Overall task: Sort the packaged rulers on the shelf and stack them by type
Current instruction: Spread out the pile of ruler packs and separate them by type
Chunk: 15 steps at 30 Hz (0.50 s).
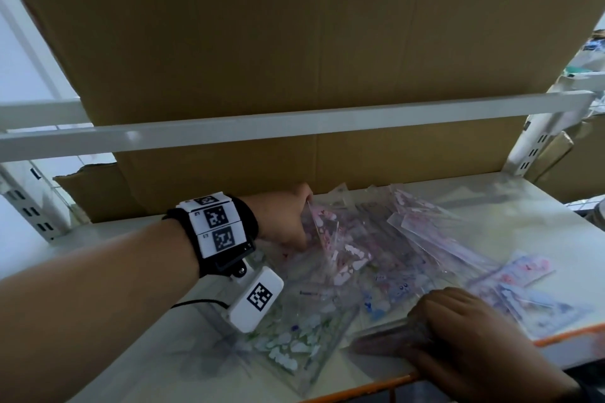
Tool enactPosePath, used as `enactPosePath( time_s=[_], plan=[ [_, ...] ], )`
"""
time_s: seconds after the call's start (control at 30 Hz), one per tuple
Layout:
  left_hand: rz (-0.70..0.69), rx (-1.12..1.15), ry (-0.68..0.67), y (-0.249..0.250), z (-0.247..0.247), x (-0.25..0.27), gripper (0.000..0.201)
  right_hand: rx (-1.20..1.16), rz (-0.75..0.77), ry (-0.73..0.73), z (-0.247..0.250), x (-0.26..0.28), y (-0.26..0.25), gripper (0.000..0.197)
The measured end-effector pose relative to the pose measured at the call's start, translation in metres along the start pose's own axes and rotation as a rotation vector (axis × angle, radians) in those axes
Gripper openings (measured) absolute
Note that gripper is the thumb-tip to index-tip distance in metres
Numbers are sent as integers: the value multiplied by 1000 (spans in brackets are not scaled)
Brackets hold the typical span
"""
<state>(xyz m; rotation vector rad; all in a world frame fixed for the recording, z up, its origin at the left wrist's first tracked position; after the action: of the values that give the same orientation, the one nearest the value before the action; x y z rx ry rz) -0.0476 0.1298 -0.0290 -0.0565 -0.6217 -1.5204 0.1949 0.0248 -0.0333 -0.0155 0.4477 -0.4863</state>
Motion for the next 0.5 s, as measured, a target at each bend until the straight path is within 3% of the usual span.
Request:
enactPosePath(
  time_s=[0.27,0.5],
  plan=[
    [-262,-9,198,24,5,26,61,-21,-12,-2,1,0,-1,30],
    [-333,137,233,32,9,44,68,-35,-2,15,1,1,-3,30]
  ],
)
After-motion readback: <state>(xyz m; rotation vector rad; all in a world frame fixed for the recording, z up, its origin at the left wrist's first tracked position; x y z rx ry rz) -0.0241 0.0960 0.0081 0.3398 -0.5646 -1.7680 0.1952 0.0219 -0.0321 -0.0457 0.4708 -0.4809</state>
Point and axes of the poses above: each hand's wrist, its own x-axis away from the middle knuckle, its own z-axis out of the back of the hand, y = z × x, the point moved 6 cm from there along -x, towards the middle knuckle, and after that the axes turned 7 degrees about z, right-handed, at the moved point
